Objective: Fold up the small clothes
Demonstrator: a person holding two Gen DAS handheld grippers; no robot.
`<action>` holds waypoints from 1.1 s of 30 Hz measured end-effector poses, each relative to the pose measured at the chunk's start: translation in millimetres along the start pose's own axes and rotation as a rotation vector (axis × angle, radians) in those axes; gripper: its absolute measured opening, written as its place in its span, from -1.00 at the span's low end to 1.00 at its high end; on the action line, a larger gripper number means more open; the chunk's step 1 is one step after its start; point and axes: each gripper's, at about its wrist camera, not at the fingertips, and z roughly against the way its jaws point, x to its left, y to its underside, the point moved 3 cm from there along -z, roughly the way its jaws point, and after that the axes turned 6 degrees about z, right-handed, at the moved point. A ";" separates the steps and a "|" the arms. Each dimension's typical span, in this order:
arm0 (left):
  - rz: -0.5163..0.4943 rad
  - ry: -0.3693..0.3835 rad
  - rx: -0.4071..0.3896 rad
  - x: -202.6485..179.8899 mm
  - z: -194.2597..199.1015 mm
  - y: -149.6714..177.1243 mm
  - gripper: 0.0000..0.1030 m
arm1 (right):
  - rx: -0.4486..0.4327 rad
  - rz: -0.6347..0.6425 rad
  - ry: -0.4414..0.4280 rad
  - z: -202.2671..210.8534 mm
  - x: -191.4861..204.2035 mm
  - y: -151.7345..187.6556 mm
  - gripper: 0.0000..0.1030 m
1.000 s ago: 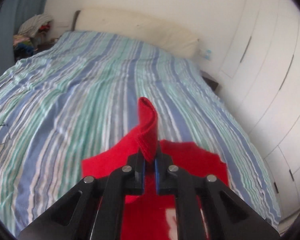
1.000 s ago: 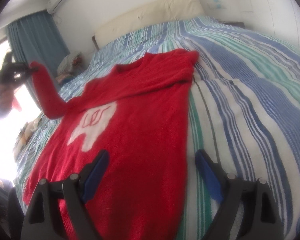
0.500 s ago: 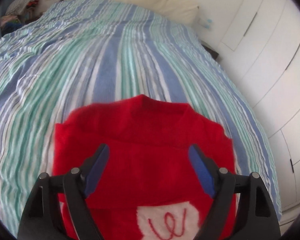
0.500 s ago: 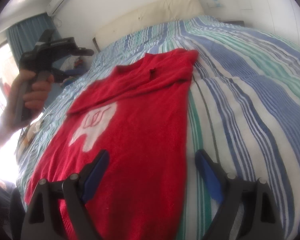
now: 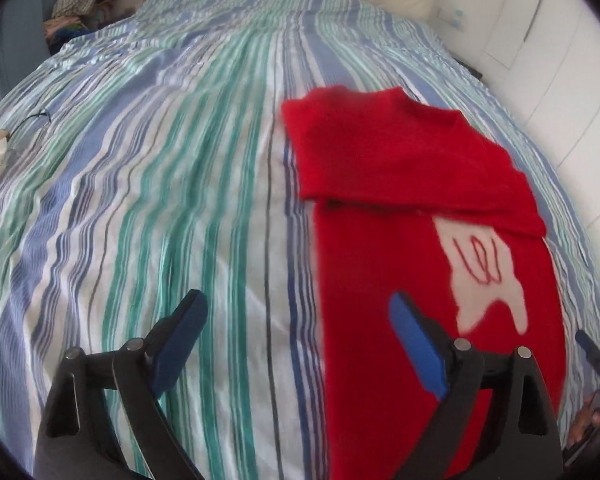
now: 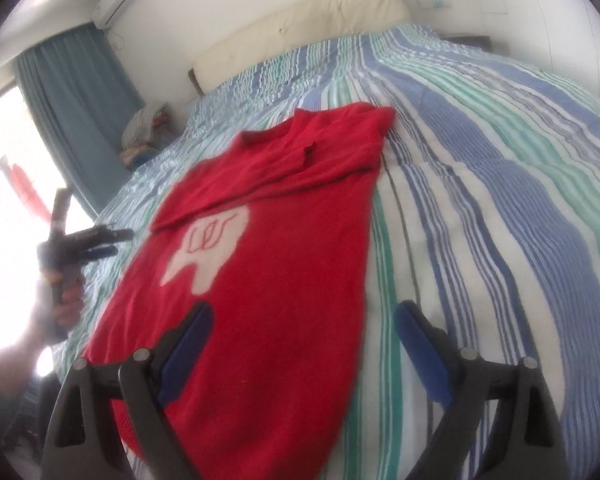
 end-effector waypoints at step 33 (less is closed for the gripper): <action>0.198 0.240 0.018 -40.4 -17.3 -134.4 -0.95 | 0.055 -0.212 -0.254 -41.4 -24.7 -141.3 -0.86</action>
